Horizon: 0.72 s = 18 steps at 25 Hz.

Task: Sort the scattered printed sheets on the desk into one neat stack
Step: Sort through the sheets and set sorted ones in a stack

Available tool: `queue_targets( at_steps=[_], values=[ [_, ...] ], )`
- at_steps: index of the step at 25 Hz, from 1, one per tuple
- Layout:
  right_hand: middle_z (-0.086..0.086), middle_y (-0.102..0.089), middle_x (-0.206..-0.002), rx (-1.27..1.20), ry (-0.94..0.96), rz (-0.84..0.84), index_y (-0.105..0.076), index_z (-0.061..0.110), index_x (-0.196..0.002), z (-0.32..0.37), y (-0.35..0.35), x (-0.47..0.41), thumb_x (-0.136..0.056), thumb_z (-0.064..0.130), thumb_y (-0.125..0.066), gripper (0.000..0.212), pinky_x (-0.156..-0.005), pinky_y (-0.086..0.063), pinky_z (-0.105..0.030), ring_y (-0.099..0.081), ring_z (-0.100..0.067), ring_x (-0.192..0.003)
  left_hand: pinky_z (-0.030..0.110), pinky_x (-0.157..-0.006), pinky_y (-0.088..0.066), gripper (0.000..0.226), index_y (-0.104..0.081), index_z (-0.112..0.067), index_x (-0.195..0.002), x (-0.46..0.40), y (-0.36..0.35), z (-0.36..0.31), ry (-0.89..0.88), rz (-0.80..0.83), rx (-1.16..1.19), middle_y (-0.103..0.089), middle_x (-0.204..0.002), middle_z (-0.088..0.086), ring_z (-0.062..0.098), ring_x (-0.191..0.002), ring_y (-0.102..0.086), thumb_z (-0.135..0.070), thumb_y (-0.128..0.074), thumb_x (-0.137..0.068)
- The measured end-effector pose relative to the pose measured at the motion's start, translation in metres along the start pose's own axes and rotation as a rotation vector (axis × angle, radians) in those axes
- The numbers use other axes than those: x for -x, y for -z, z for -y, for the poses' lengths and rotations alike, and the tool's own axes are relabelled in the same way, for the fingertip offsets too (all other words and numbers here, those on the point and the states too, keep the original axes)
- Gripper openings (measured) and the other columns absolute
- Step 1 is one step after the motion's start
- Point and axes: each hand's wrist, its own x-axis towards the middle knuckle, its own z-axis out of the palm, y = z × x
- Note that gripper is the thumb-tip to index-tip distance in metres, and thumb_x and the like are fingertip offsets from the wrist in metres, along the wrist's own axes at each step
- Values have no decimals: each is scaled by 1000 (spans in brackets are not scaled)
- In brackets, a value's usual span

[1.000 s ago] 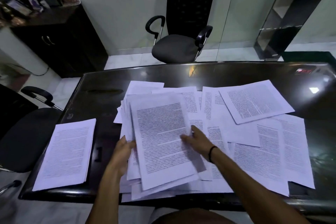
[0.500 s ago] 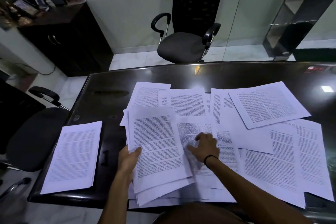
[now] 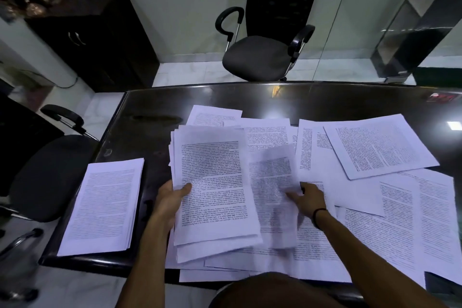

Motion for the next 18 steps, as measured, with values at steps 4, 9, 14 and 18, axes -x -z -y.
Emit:
queue_targets(
  at_steps=[4, 9, 14, 18],
  values=[
    [-10, -73, -77, -303, 108, 162, -73, 12, -86, 29, 8, -5, -92, 28, -69, 18, -58, -48, -34, -67, -22, -64, 44, -92, -56, 29, -69, -3, -119, 3, -15, -24, 11, 254, -3, -75, -114, 16, 35, -104, -72, -2, -70, -90],
    [-14, -59, -138, -769, 19, 436, -57, 9, -135, 74, -5, 6, -84, 46, -70, 64, -108, -45, -46, -58, -26, -122, 37, -77, -59, 28, -67, -11, -120, -2, -42, -38, 19, 209, 74, -77, -112, 10, 28, -100, -74, -2, -65, -94],
    [13, -45, -139, -735, 20, 449, -45, 21, -143, 71, -20, 26, -92, 58, -56, 64, -107, -35, -26, -45, -12, -129, 52, -88, -58, 45, -53, -17, -134, -2, -49, -7, 136, 208, 134, -71, -123, 12, 36, -109, -70, -7, -68, -93],
    [-5, -69, -124, -640, 134, 509, -58, 16, -129, 50, -32, 30, -92, 22, -69, 39, -98, -53, -42, -66, -24, -112, 56, -91, -55, 38, -63, -10, -127, 10, -48, 23, 297, 239, 155, -71, -121, 20, 44, -109, -68, 5, -63, -93]
  ],
)
